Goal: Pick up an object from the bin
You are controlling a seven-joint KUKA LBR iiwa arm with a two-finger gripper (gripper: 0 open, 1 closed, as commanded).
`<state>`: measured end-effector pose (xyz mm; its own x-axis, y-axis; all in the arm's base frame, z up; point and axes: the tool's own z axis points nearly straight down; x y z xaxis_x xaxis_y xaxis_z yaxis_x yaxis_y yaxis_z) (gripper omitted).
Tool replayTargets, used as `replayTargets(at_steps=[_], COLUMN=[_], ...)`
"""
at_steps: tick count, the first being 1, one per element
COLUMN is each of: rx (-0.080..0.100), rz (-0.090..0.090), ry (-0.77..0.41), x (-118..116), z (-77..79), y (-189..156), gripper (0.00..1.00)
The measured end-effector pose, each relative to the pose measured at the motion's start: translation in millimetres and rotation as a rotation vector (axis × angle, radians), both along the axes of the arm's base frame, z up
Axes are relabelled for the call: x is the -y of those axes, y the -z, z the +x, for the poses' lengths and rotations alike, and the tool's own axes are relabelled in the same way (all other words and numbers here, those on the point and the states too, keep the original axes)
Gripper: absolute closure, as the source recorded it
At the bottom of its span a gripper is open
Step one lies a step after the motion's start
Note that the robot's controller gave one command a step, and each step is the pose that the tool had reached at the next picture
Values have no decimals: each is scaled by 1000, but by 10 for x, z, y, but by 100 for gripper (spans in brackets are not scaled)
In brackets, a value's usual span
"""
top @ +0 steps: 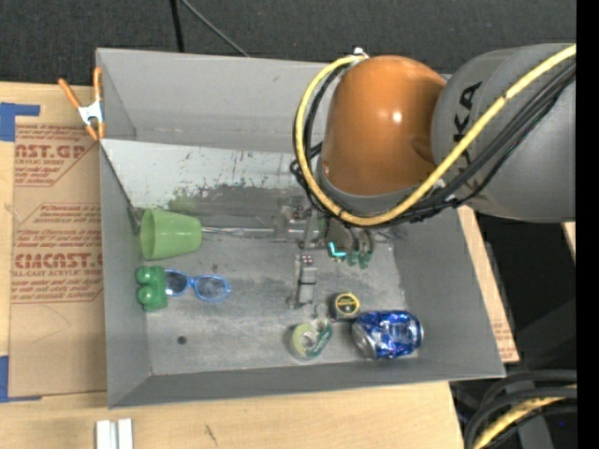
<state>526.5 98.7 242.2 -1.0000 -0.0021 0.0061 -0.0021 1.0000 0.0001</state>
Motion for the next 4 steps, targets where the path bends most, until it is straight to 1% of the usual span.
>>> replayTargets(at_steps=[1, 2, 3, 4], rx=[1, -5, 7, 16], rz=[3, -5, 2, 3], ry=[-66, -156, -159, -206], x=[-1205, -757, -803, -830], z=[-184, 409, 419, 406], y=[917, 1719, 1682, 524], gripper=[0, 0, 100, 100])
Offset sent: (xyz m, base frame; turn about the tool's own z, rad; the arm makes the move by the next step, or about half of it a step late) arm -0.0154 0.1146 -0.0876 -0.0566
